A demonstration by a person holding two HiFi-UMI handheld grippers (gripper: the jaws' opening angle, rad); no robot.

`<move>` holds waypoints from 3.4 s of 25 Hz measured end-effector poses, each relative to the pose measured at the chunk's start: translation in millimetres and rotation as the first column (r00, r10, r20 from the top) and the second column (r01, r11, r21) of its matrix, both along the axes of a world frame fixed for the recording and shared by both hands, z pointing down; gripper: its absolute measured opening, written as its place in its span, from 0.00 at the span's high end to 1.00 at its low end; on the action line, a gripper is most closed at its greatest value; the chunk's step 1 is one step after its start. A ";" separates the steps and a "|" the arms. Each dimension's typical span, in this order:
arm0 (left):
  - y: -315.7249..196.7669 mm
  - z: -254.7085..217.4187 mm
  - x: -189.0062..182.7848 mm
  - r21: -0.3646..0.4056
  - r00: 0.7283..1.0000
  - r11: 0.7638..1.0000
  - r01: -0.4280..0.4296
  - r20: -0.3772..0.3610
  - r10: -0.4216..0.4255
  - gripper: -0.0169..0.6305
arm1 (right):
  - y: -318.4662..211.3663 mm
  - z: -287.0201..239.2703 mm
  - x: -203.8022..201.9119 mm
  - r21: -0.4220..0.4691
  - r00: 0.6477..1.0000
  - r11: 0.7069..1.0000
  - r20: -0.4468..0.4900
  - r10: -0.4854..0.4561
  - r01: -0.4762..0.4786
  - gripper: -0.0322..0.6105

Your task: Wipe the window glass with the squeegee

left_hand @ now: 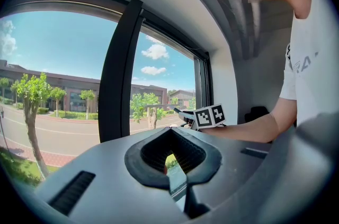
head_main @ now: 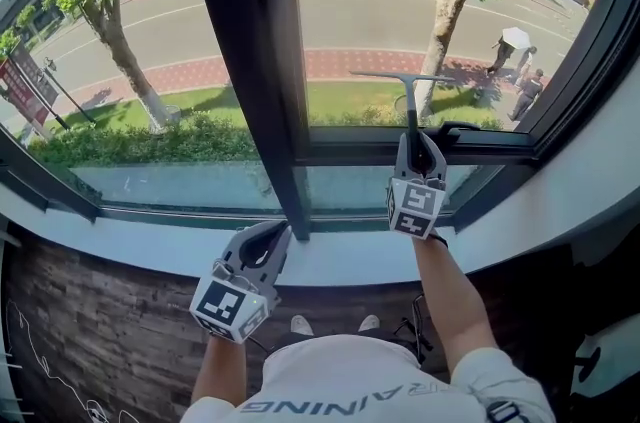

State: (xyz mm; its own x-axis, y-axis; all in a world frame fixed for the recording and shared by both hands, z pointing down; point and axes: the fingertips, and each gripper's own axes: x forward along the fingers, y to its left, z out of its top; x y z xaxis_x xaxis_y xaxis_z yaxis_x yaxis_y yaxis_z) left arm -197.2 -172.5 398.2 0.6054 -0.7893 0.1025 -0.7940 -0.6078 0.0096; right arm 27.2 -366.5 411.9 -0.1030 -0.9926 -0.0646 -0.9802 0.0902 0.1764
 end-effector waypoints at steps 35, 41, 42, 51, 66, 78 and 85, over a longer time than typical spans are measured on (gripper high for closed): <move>3.6 31.7 17.5 -0.062 0.987 0.986 0.156 -0.024 -0.158 0.95 | 120.9 59.1 55.9 -0.065 0.975 0.983 0.151 -0.161 0.172 0.79; 8.2 33.8 11.1 -0.049 0.990 0.989 0.139 -0.030 -0.141 0.95 | 118.5 -37.0 54.5 0.112 0.966 0.979 0.179 -0.188 0.170 0.79; 8.6 31.6 7.8 -0.042 0.991 0.991 0.128 -0.034 -0.130 0.95 | 119.8 -51.9 49.6 0.133 0.966 0.977 0.177 -0.189 0.167 0.79; 15.8 21.7 -80.8 -0.011 0.999 1.000 -0.014 0.034 0.015 0.95 | 86.2 -239.0 -49.3 0.420 0.964 0.900 0.172 -0.203 0.115 0.79; 17.3 25.0 -122.7 -0.019 0.996 0.996 -0.087 -0.006 0.087 0.95 | 2.7 -391.8 -96.9 0.476 0.994 0.880 0.096 -0.047 -0.004 0.79; 11.1 13.9 -111.2 -0.012 0.998 1.000 -0.026 -0.050 0.025 0.95 | -18.8 -362.2 -107.5 0.466 0.998 0.885 0.030 -0.046 0.027 0.79; 13.5 13.5 -116.5 -0.003 0.999 1.000 -0.010 -0.041 0.009 0.95 | -14.1 -316.8 -113.1 0.452 0.999 0.892 0.018 -0.027 0.016 0.79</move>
State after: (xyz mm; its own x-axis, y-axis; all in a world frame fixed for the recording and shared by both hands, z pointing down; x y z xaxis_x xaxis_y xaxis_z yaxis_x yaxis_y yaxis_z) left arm -313.8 -159.0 411.7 0.6166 -0.7832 0.0799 -0.7871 -0.6152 0.0442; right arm -85.9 -380.6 95.1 -0.1168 -0.8533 -0.5081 -0.9832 0.0273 0.1803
